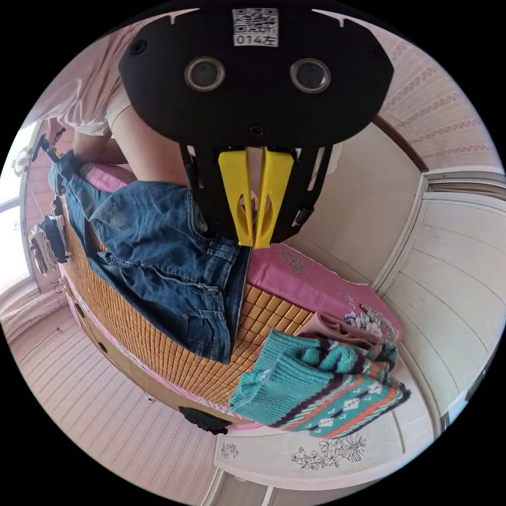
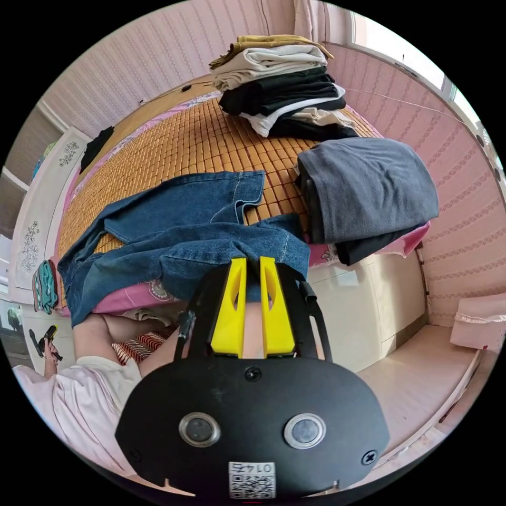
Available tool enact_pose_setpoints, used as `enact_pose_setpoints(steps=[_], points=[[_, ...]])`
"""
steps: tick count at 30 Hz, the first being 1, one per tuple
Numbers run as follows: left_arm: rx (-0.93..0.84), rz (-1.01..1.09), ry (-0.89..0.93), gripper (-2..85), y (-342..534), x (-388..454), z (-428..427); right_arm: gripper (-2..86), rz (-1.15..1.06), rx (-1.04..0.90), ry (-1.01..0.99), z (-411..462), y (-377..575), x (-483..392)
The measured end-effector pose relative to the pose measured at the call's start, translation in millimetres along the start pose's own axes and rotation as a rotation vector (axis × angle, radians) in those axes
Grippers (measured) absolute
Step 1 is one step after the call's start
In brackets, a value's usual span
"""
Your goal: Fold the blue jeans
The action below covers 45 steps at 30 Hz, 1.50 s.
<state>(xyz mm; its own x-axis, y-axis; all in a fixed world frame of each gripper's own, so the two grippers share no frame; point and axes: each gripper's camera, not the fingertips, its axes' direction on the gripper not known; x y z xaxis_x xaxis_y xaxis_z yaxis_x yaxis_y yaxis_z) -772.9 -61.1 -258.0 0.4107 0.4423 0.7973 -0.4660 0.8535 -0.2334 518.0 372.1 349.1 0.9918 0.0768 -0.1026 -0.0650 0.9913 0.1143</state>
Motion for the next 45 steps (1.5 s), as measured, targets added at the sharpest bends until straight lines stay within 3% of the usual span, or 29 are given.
enact_pose_setpoints(steps=[7,11,15,19,23,26,32,38,45], points=[[-0.047,0.113,0.077,6.2,-82,80,27,5.6,-0.086,0.079,0.060,-3,-64,-26],[-0.119,0.135,0.012,6.8,-126,129,67,3.9,-0.128,0.187,0.002,-28,-82,-25],[-0.189,0.117,-0.063,6.0,-155,155,107,0.5,-0.018,0.406,0.267,-62,-78,-28],[-0.136,0.110,-0.101,5.5,-170,181,103,-0.1,-0.101,0.274,0.205,-41,-114,-38],[-0.155,0.191,-0.255,5.2,-196,226,105,-0.5,-0.186,0.016,0.001,36,-177,-67],[-0.173,0.196,-0.303,5.1,-221,246,106,-0.6,-0.122,-0.139,0.065,105,-203,-77],[-0.218,0.232,-0.326,5.0,-257,279,105,-0.8,-0.195,-0.161,0.208,126,-237,-105],[-0.216,0.267,-0.324,5.1,-268,306,97,-0.7,-0.185,-0.157,0.131,129,-276,-83],[-0.222,0.292,-0.341,5.1,-278,338,90,-0.6,-0.337,-0.115,0.268,144,-338,-115]])
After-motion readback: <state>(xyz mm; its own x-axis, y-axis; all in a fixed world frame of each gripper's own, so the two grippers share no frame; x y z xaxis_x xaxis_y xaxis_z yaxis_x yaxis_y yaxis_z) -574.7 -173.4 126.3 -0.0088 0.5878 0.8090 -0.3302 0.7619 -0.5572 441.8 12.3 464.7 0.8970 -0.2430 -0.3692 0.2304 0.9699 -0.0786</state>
